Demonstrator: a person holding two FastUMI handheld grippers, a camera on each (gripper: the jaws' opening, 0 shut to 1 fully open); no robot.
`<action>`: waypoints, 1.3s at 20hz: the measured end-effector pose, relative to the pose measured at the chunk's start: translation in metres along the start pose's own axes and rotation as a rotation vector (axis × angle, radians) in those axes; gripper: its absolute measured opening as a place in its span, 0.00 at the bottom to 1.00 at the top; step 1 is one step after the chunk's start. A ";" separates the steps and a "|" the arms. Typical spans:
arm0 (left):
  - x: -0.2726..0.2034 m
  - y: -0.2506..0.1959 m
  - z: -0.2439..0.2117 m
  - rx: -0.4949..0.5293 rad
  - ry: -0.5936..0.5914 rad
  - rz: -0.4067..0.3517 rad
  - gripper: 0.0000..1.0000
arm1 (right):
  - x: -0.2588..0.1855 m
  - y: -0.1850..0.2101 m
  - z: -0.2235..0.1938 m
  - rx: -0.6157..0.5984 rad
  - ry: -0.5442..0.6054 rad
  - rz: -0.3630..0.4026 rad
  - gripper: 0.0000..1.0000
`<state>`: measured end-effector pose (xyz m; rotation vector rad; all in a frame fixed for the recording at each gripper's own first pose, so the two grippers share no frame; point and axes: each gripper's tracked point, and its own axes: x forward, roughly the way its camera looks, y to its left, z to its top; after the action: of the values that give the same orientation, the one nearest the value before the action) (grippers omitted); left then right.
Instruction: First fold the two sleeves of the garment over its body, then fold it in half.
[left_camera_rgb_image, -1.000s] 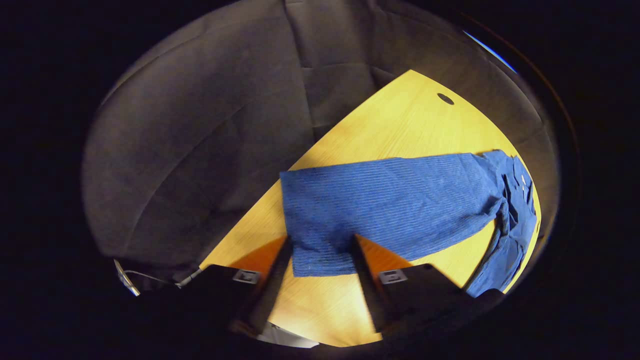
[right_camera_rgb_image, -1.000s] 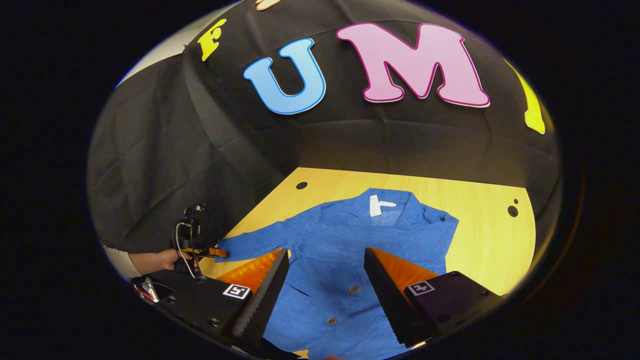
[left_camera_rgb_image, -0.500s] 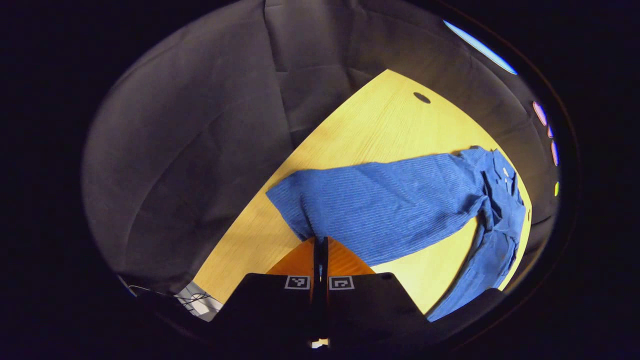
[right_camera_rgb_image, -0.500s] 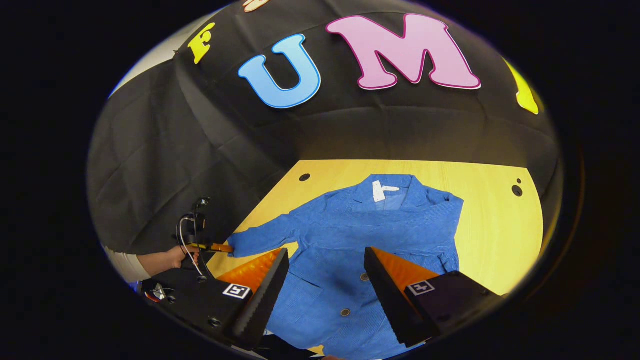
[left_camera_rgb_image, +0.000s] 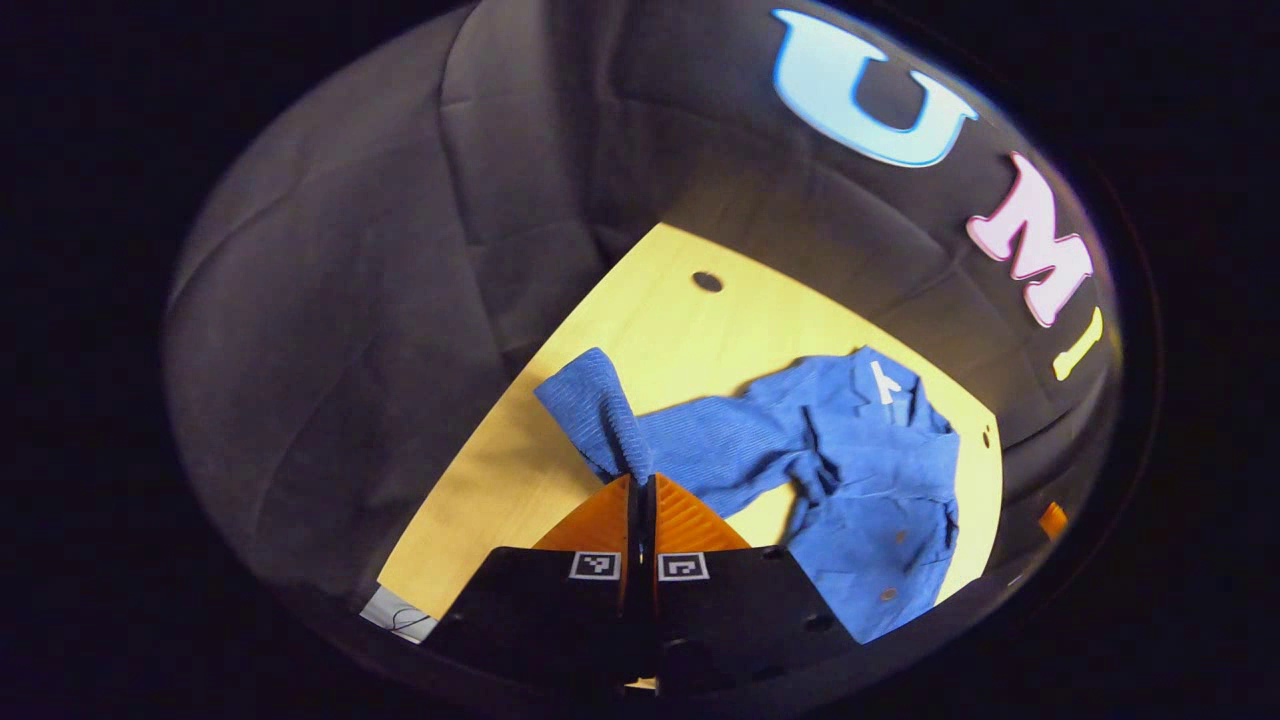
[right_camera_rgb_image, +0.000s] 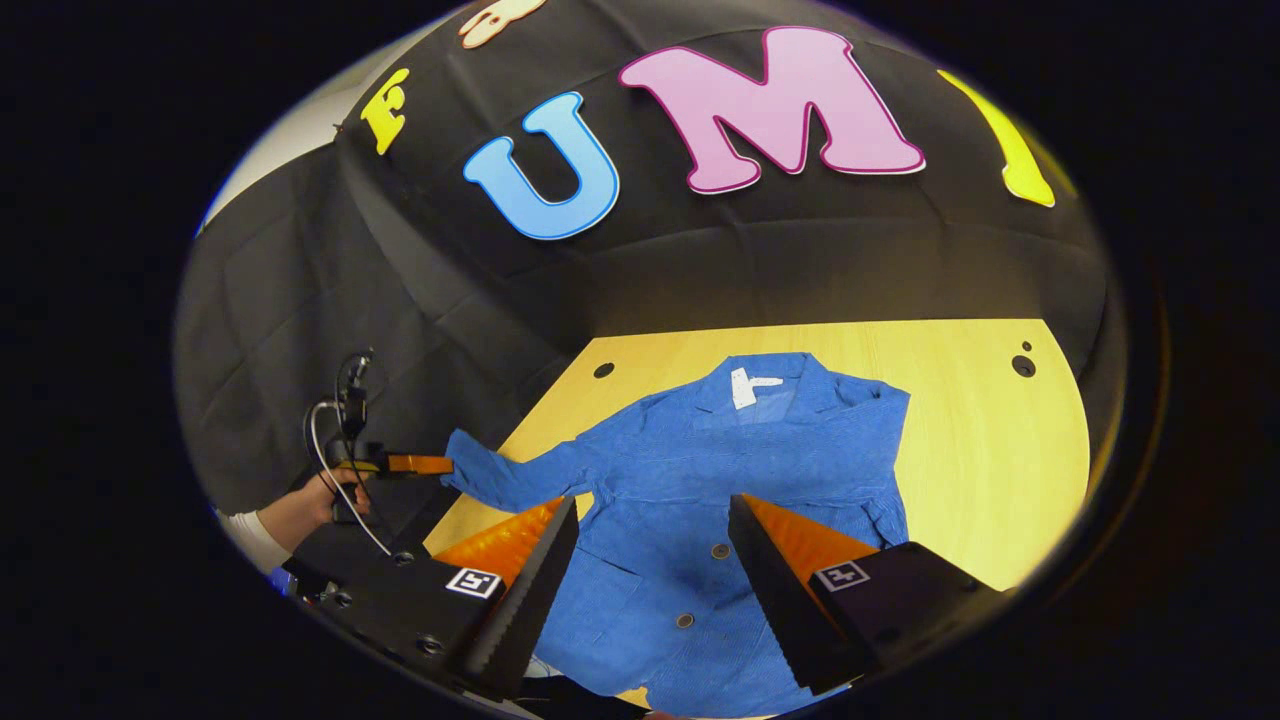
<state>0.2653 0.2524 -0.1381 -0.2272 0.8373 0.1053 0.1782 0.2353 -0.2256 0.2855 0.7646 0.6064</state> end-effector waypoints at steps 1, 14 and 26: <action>-0.009 -0.024 0.010 0.034 -0.016 -0.036 0.00 | -0.003 -0.004 0.001 -0.003 -0.004 0.002 0.97; 0.079 -0.346 0.000 0.481 0.065 -0.280 0.00 | -0.076 -0.108 -0.019 0.078 -0.004 -0.120 0.97; 0.168 -0.432 -0.049 0.597 0.191 -0.252 0.00 | -0.095 -0.166 -0.056 0.152 0.054 -0.181 0.97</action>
<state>0.4208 -0.1784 -0.2269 0.2237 0.9851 -0.4056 0.1517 0.0474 -0.2865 0.3371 0.8798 0.3871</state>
